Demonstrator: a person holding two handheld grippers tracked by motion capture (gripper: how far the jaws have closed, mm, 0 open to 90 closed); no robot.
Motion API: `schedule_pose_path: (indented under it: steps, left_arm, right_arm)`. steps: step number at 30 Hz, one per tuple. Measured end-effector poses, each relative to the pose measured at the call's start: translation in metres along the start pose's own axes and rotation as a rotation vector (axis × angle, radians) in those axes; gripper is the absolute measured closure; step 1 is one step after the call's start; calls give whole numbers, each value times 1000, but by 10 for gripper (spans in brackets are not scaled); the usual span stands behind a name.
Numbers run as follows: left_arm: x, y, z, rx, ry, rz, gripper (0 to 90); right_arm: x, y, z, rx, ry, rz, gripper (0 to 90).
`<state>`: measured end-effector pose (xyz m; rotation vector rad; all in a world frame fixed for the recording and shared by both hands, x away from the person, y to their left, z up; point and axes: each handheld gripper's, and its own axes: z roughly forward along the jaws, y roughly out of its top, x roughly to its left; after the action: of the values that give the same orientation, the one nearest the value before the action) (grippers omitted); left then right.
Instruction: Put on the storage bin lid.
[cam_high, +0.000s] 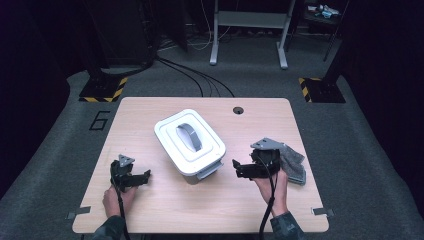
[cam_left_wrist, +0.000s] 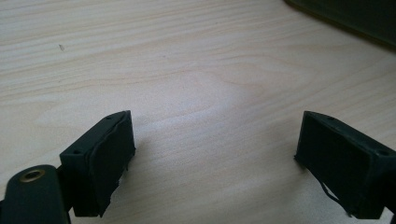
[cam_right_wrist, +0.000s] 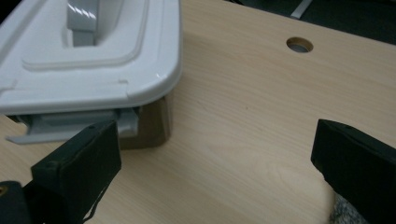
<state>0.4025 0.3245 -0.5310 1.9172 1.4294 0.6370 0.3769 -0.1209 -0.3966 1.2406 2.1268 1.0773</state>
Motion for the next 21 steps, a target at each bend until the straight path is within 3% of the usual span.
schedule_pose_path:
  steps: [1,11,21]
  left_arm:
    - [0,0,0,0,0,0,111]
    - [0,0,0,0,1,1,111]
    - [0,0,0,0,1,1,111]
  right_arm:
    - [-3,-12,3,2,-11,15,7]
    - [-10,-69,29,81,-32,50,0]
    - [-15,-104,51,125,-46,92,0]
